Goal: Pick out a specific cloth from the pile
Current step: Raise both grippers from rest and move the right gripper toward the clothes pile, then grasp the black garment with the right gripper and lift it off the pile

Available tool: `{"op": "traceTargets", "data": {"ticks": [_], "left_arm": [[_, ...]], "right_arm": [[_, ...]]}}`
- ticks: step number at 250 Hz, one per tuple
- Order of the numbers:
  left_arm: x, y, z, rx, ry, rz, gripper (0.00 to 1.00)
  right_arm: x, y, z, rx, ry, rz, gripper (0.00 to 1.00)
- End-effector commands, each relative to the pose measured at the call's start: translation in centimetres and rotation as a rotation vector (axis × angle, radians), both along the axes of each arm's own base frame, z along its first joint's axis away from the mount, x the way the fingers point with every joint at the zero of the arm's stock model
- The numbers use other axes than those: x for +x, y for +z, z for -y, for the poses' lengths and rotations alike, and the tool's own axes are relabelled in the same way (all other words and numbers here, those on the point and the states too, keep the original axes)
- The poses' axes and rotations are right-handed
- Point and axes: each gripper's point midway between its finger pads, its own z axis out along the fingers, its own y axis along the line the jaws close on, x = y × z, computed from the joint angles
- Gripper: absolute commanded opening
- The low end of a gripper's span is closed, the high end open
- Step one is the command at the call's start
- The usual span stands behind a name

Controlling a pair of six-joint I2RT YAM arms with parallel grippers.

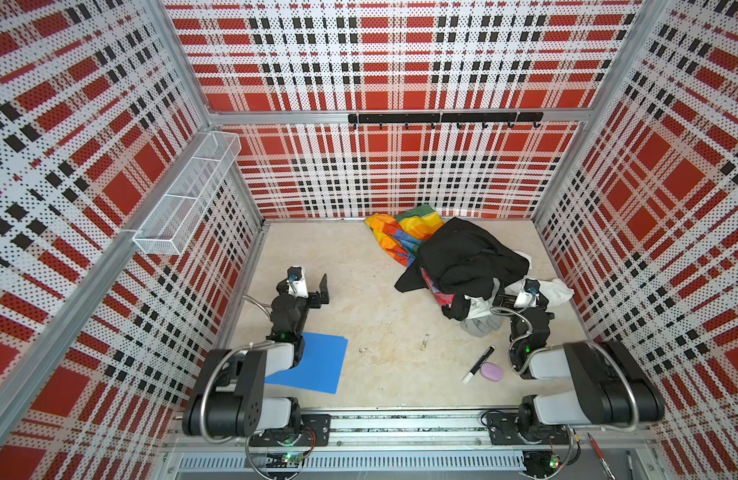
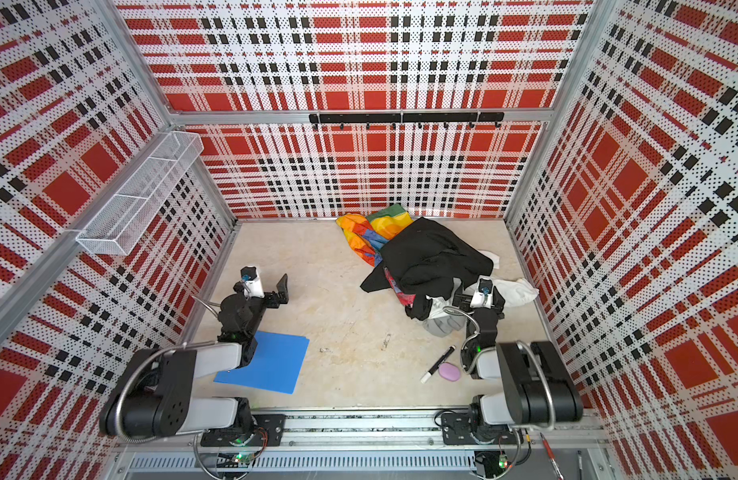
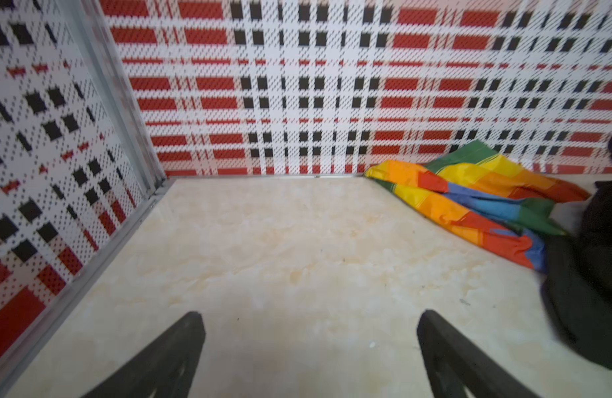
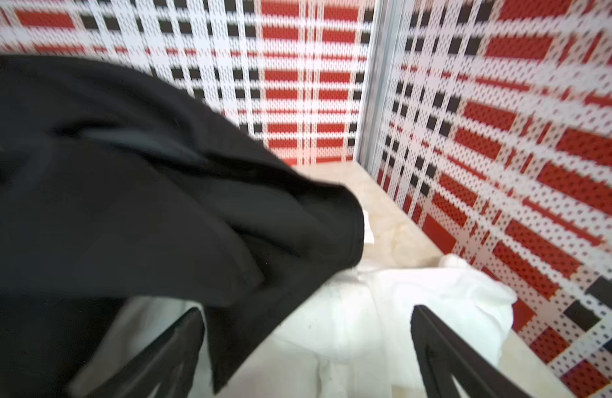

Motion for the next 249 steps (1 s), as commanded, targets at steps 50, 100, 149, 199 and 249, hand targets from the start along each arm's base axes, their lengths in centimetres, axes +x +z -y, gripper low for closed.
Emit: {"op": "traceTargets", "data": {"ticks": [50, 100, 149, 199, 249], "left_arm": [[0.0, 11.2, 5.3, -0.326, -0.177, 0.078, 0.99], [1.1, 14.9, 12.2, -0.442, -0.489, -0.023, 0.99], [2.6, 14.6, 17.2, -0.575, -0.68, -0.26, 0.99], [3.9, 13.5, 20.2, -0.627, -0.819, -0.424, 0.99], [4.7, 11.7, 20.0, -0.619, -0.813, -0.488, 0.99]], "right_arm": [[1.0, 13.0, -2.5, 0.1, 0.07, 0.093, 1.0], [3.8, 15.7, -4.0, 0.242, 0.084, -0.022, 1.0], [6.2, 14.8, -6.3, 0.24, 0.105, -0.15, 1.0], [7.2, 11.9, -9.1, 0.246, 0.204, -0.305, 1.0], [5.5, 8.2, -14.0, 0.089, 0.273, -0.458, 1.0]]}}
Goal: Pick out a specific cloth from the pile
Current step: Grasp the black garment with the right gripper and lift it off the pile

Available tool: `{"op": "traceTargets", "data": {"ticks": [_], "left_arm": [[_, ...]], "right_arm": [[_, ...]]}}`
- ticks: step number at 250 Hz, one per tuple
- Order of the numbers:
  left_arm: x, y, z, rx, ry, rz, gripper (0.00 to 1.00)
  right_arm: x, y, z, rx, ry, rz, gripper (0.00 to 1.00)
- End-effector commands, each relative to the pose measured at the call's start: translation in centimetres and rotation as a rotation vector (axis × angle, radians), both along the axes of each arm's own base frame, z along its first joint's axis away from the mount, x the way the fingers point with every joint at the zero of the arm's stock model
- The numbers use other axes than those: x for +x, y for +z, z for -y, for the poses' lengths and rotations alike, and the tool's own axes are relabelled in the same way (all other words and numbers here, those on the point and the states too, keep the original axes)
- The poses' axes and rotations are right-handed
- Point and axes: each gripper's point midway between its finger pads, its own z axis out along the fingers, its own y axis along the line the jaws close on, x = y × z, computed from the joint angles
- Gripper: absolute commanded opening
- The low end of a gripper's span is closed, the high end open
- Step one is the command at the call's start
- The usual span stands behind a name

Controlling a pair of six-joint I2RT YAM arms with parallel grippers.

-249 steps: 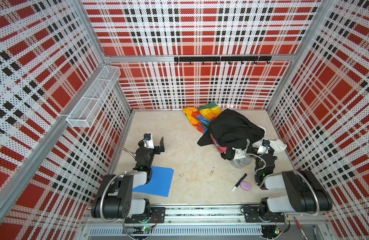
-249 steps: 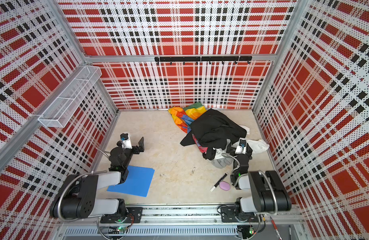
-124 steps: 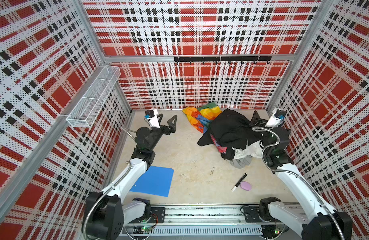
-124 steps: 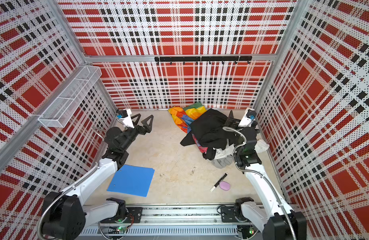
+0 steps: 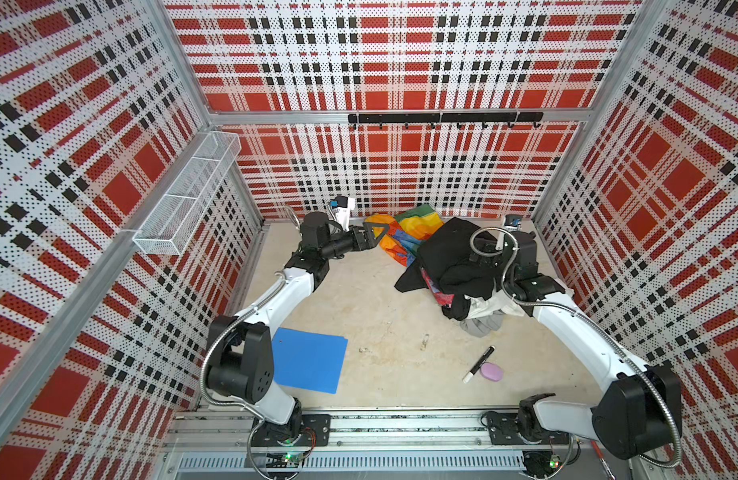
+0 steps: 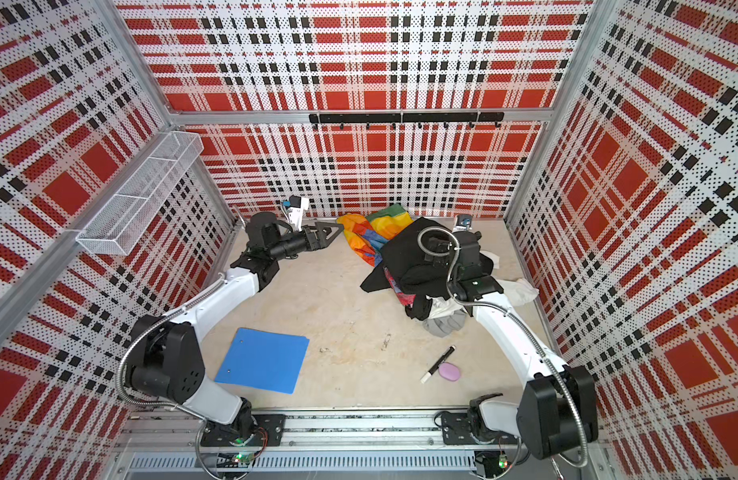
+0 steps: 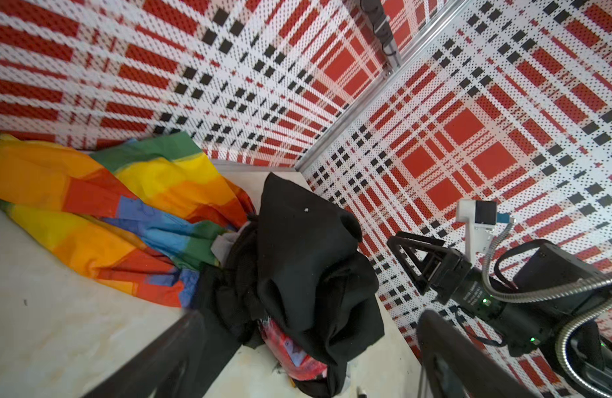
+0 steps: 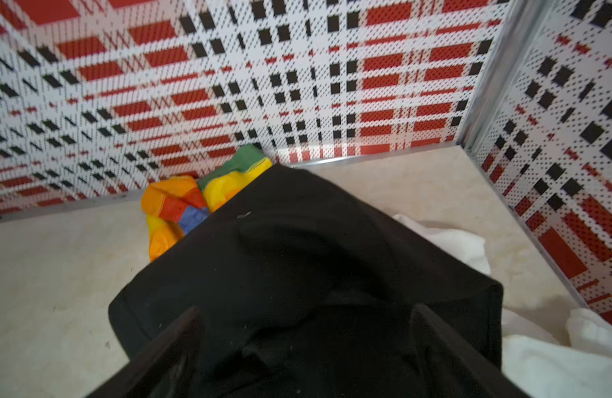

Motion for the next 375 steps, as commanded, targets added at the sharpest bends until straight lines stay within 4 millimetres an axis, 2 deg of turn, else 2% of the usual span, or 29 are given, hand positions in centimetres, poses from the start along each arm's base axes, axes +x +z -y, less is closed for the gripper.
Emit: {"op": "traceTargets", "data": {"ticks": [1, 24, 45, 48, 56, 71, 116, 144, 159, 185, 212, 222, 252, 278, 314, 375], "left_arm": [[-0.9, -0.4, 0.0, 0.0, -0.044, -0.048, 0.99], [-1.4, 0.3, -0.2, -0.02, -0.042, -0.052, 0.99], [-2.1, 1.3, -0.7, 0.045, -0.036, -0.001, 0.99], [-1.7, 1.4, -1.8, 0.056, -0.01, 0.002, 0.99], [-1.8, 1.7, -2.3, 0.081, -0.003, 0.013, 0.99], [-2.1, 2.2, -3.1, 0.12, -0.009, 0.028, 0.99], [-3.2, 2.7, -4.1, 0.193, -0.065, 0.034, 0.99], [-3.6, 3.2, -4.2, 0.199, -0.075, 0.058, 0.99], [-3.6, 3.4, -4.5, 0.199, -0.066, 0.064, 0.99], [-3.5, 3.8, -5.0, 0.183, -0.044, 0.076, 0.99], [-3.4, 3.9, -5.3, 0.165, -0.035, 0.083, 0.99], [-3.3, 3.9, -5.5, 0.162, -0.03, 0.082, 0.99], [-3.3, 3.9, -5.5, 0.156, -0.025, 0.08, 0.99], [-3.5, 4.0, -5.1, 0.156, -0.036, 0.089, 0.99], [-4.2, 3.8, -4.0, 0.152, -0.09, 0.098, 0.99], [-4.2, 3.7, -3.6, 0.143, -0.088, 0.093, 0.99]], "right_arm": [[-1.1, -1.2, -3.2, -0.096, 0.088, -0.065, 1.0], [-2.2, -2.7, -5.6, -0.204, 0.137, -0.11, 1.0], [-2.7, -5.4, -7.7, -0.263, 0.217, -0.182, 1.0], [-2.7, -5.8, -7.9, -0.267, 0.223, -0.195, 1.0], [-2.7, -6.9, -8.1, -0.279, 0.225, -0.224, 1.0], [-2.4, -8.4, -8.1, -0.313, 0.204, -0.254, 1.0], [-1.2, -10.9, -7.9, -0.4, 0.169, -0.337, 1.0], [-1.2, -14.1, -9.3, -0.44, 0.245, -0.429, 1.0], [-1.3, -15.9, -9.4, -0.479, 0.245, -0.479, 1.0], [-1.2, -18.4, -8.6, -0.559, 0.196, -0.537, 1.0], [-0.6, -19.7, -7.4, -0.617, 0.118, -0.554, 1.0], [-0.4, -19.8, -7.1, -0.632, 0.091, -0.551, 0.91], [0.5, -19.2, -6.8, -0.647, 0.038, -0.515, 0.44], [1.1, -17.3, -7.4, -0.59, 0.034, -0.452, 0.18], [1.8, -12.7, -8.2, -0.491, 0.043, -0.342, 0.0], [2.4, -4.2, -9.4, -0.266, 0.131, -0.207, 0.0]]}}
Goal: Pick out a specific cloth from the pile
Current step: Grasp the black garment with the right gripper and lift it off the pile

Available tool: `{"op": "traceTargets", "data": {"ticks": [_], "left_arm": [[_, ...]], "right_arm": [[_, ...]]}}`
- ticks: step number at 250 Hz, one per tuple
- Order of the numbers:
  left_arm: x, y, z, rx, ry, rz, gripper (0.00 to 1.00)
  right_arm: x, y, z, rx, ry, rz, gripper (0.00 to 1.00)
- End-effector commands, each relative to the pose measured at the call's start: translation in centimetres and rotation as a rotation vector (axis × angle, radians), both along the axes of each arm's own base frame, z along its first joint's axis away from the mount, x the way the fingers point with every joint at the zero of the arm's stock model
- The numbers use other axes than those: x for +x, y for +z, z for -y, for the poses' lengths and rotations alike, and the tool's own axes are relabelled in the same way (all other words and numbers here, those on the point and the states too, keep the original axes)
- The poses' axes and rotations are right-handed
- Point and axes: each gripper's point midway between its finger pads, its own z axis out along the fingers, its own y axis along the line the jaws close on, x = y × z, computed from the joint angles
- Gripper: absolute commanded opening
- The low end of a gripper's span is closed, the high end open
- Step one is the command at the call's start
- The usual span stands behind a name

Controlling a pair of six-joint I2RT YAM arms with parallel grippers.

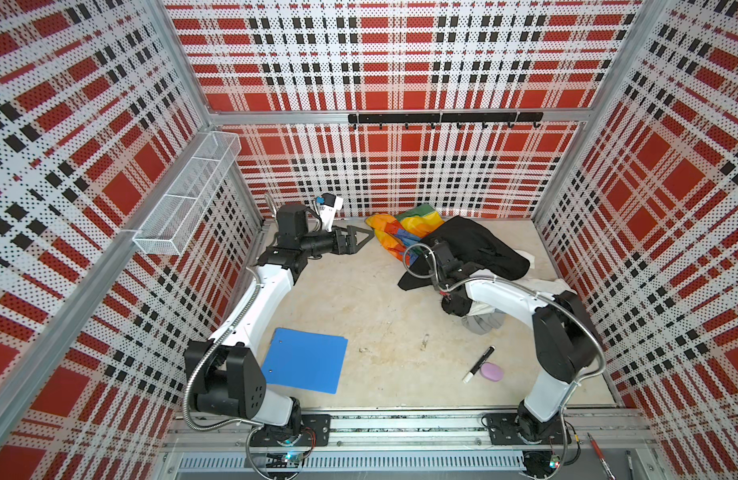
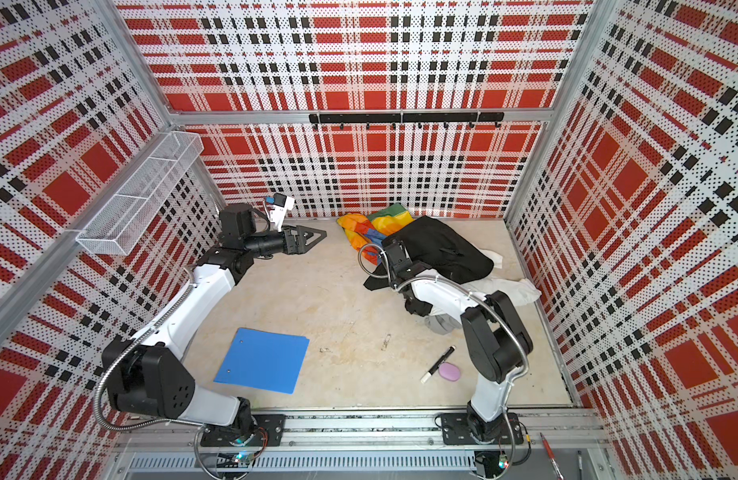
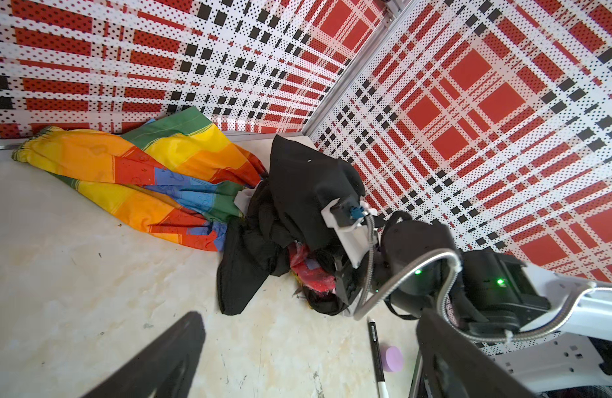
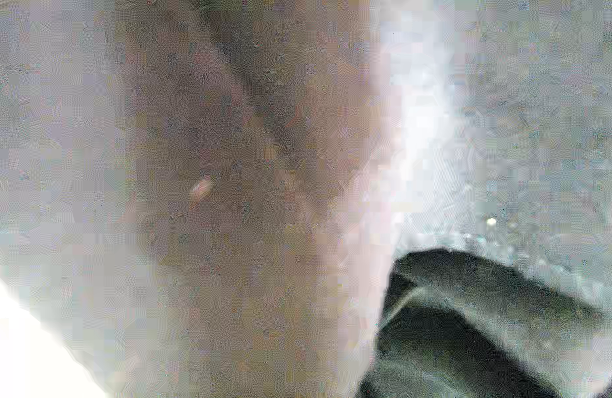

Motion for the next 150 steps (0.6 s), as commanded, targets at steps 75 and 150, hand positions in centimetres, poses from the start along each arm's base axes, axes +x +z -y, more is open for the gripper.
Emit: {"op": "traceTargets", "data": {"ticks": [75, 150], "left_arm": [[-2.1, 2.6, 1.3, -0.038, -0.063, 0.118, 0.99], [-2.9, 2.5, 2.5, -0.033, -0.097, 0.132, 0.99]], "right_arm": [[2.7, 18.0, -2.2, 0.463, 0.139, 0.246, 0.0], [4.4, 27.1, 1.0, 0.841, 0.216, 0.366, 0.0]]}}
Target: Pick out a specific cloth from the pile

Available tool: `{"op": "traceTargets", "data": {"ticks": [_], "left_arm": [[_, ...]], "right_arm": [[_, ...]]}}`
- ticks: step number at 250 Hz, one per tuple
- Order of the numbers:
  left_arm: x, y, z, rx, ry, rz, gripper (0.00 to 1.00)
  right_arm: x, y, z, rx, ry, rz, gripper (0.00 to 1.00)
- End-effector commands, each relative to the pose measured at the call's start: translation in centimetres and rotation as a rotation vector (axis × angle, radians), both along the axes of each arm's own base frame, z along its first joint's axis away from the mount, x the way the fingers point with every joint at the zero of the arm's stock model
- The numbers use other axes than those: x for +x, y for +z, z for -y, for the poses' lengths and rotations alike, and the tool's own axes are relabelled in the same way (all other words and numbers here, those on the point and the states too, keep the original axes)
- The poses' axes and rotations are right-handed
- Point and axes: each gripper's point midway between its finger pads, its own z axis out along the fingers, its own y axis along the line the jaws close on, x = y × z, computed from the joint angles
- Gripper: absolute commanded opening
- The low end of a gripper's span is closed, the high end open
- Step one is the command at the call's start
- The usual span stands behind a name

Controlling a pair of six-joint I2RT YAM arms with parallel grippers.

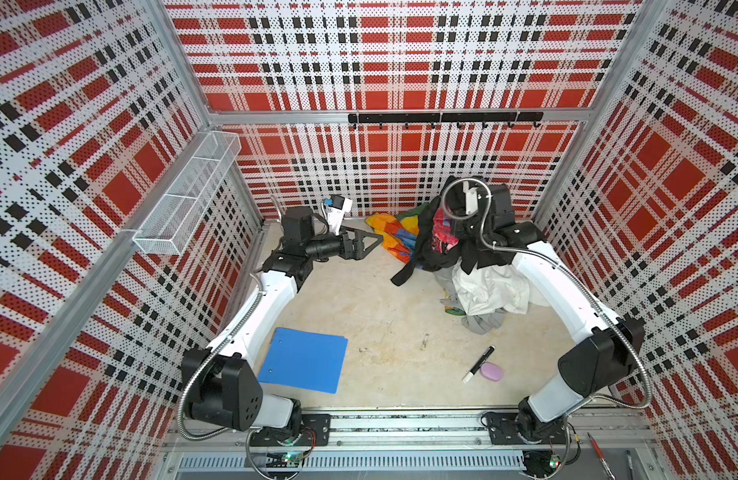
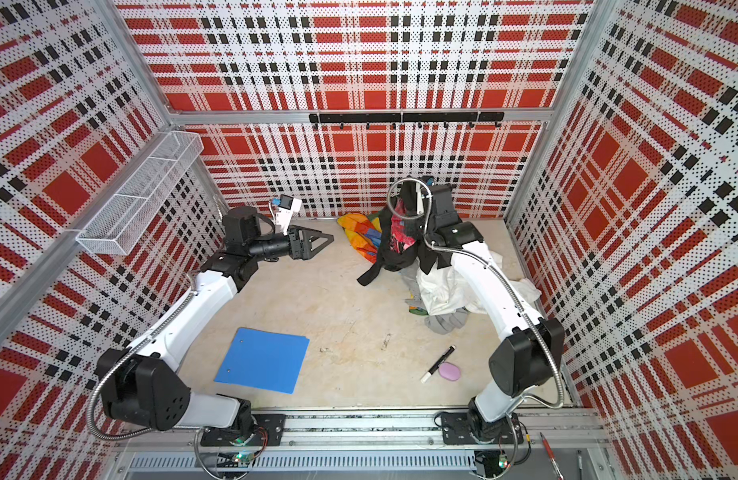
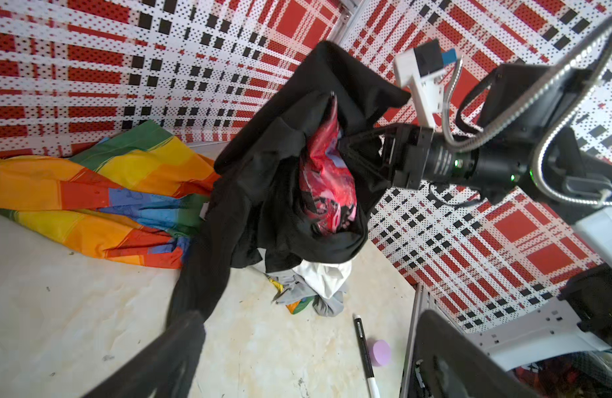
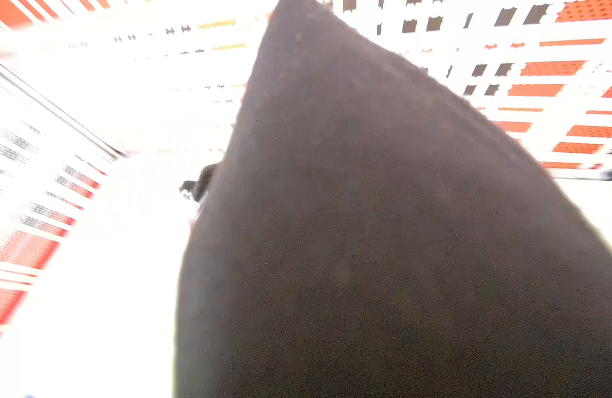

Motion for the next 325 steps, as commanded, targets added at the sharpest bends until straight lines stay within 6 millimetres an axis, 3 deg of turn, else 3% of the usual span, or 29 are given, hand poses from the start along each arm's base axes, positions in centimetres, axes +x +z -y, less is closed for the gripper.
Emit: {"op": "traceTargets", "data": {"ticks": [1, 13, 29, 81, 108, 126, 143, 156, 175, 194, 212, 225, 266, 325], "left_arm": [[-0.5, 0.7, 0.0, -0.008, -0.013, 0.046, 0.99], [-0.5, 0.8, 0.1, -0.008, -0.013, 0.045, 0.99], [-0.5, 0.7, 0.2, -0.008, -0.015, 0.042, 0.99], [-0.6, 0.7, 0.4, -0.01, -0.022, 0.042, 0.99], [-0.7, 0.6, 0.6, -0.008, -0.027, 0.04, 0.99], [-0.7, 0.5, 0.7, -0.007, -0.028, 0.039, 0.99], [-0.6, 0.4, 0.6, -0.004, -0.025, 0.038, 0.99], [-0.5, 0.3, 0.6, -0.001, -0.021, 0.036, 0.99], [-0.4, 0.1, 0.5, 0.005, -0.014, 0.031, 0.99], [-0.3, 0.0, 0.6, 0.006, -0.014, 0.031, 0.99], [-0.2, -0.1, 0.6, 0.003, -0.017, 0.024, 0.99], [-0.9, -0.1, 1.7, 0.001, -0.047, 0.02, 0.99], [-0.9, -0.1, 1.7, 0.007, -0.042, 0.023, 0.99], [-0.9, 0.0, 1.6, 0.007, -0.042, 0.024, 0.99]], "right_arm": [[0.0, 7.7, 0.5, 0.243, 0.087, 0.175, 0.0], [0.1, 7.5, 1.8, 0.279, 0.077, 0.18, 0.0], [0.3, 5.8, 4.2, 0.295, 0.023, 0.162, 0.0], [-0.3, -5.0, 12.9, 0.343, -0.265, -0.015, 0.0], [-1.3, -10.8, 14.6, 0.295, -0.341, -0.121, 0.01], [-2.0, -14.5, 14.7, 0.267, -0.348, -0.201, 0.09], [-2.6, -16.5, 15.1, 0.228, -0.372, -0.246, 0.18], [-3.2, -16.6, 16.0, 0.17, -0.423, -0.242, 0.27], [-4.6, -14.0, 17.5, -0.044, -0.563, -0.146, 0.47], [-5.4, -11.7, 16.7, -0.122, -0.564, -0.085, 0.71], [-5.8, -10.2, 15.8, -0.155, -0.548, -0.063, 0.83], [-6.5, -9.2, 15.3, -0.206, -0.564, -0.039, 0.87], [-9.1, -6.5, 11.6, -0.264, -0.519, 0.087, 0.98], [-10.1, -7.9, 7.4, -0.244, -0.347, 0.024, 1.0]]}}
